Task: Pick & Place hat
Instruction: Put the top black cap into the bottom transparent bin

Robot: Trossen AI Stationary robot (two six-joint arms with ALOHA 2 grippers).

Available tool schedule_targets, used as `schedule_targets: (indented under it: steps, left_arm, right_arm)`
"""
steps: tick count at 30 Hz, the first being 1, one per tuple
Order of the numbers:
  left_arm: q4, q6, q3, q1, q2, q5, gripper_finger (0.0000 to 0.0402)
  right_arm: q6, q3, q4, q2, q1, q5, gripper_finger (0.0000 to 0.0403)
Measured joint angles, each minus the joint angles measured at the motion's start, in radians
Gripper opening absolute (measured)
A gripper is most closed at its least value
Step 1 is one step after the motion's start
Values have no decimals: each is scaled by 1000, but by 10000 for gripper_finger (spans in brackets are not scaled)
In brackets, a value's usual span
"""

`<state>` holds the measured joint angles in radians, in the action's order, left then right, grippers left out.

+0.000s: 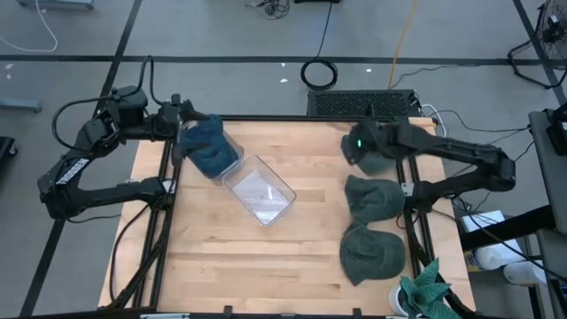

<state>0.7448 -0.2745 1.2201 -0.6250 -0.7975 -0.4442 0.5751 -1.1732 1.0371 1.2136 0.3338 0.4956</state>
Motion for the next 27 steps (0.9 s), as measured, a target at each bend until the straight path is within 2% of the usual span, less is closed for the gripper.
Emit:
schedule_targets:
  steps: [5, 9, 17, 27]
  left_arm:
    - [0, -5, 0, 0, -1, 0, 358]
    - [0, -1, 0, 0, -1, 0, 363]
    - [-1, -4, 0, 0, -1, 1, 365]
    - [-1, 0, 0, 0, -1, 1, 356]
  right_arm:
    - [-83, 0, -30, 72, 199, -164, 260]
    - [-143, 0, -47, 149, 278, -212, 271]
    - [-237, 0, -73, 272, 303, -240, 270]
    - [-210, 0, -77, 358, 324, -228, 268]
